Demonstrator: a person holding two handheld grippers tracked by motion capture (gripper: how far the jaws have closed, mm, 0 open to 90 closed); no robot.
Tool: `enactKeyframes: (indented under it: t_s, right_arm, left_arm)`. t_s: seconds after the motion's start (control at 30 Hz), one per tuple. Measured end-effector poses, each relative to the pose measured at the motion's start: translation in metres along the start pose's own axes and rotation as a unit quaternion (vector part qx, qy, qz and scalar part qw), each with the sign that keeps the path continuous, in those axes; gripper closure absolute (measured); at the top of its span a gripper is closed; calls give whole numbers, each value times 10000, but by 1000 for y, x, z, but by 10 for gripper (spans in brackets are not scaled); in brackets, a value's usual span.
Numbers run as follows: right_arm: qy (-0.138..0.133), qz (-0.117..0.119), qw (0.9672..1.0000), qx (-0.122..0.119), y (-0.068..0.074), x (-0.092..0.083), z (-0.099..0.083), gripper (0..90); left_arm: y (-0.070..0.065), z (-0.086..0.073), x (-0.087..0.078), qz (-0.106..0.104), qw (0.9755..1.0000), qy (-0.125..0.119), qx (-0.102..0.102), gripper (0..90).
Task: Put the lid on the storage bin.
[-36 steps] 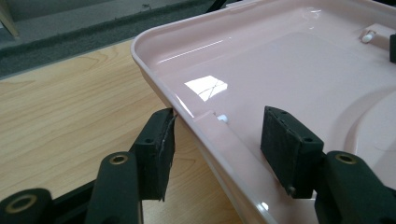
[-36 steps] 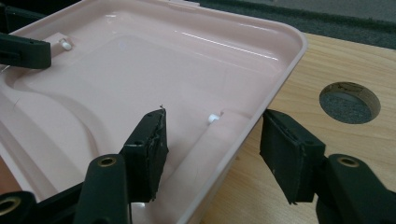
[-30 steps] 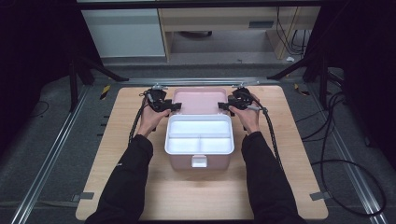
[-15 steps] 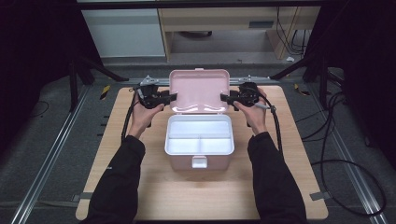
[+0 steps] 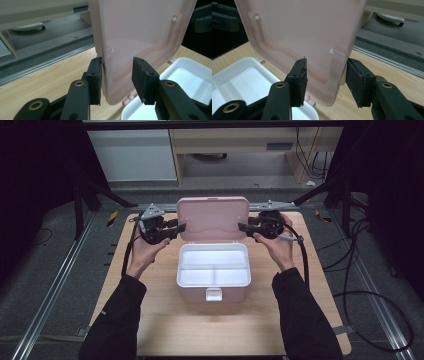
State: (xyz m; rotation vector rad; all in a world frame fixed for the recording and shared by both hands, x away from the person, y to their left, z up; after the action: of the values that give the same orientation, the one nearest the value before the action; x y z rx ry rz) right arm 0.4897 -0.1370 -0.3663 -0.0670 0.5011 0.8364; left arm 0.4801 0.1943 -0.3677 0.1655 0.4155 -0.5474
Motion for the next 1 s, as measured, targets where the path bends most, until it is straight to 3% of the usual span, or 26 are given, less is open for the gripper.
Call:
enactKeyframes:
  t_s: [0.37, 0.73, 1.0]
  right_arm:
    - [89, 22, 9998, -158, 22, -24, -10, 618]
    - [76, 129, 9994, -317, 38, -43, -29, 739]
    - [305, 255, 9979, -512, 51, -53, -51, 740]
  left_arm:
    - [-19, -7, -29, 124, 9988, 123, 463, 666]
    - [-31, -25, -45, 123, 9983, 233, 513, 748]
    - [-42, -45, -54, 157, 9958, 410, 805, 743]
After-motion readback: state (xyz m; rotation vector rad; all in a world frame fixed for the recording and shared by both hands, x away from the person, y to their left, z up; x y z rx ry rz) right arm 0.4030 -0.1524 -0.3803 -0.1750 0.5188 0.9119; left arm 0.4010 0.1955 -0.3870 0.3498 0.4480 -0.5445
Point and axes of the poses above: each handheld gripper's, and its own axes: x roughly forward along the jaws, z roughly out of its top, y roughly to its left, the point moved 2 cm from there along x, roughly forward along the jaws, and after that the axes turned 9 degrees about z, right-handed, at the moved point
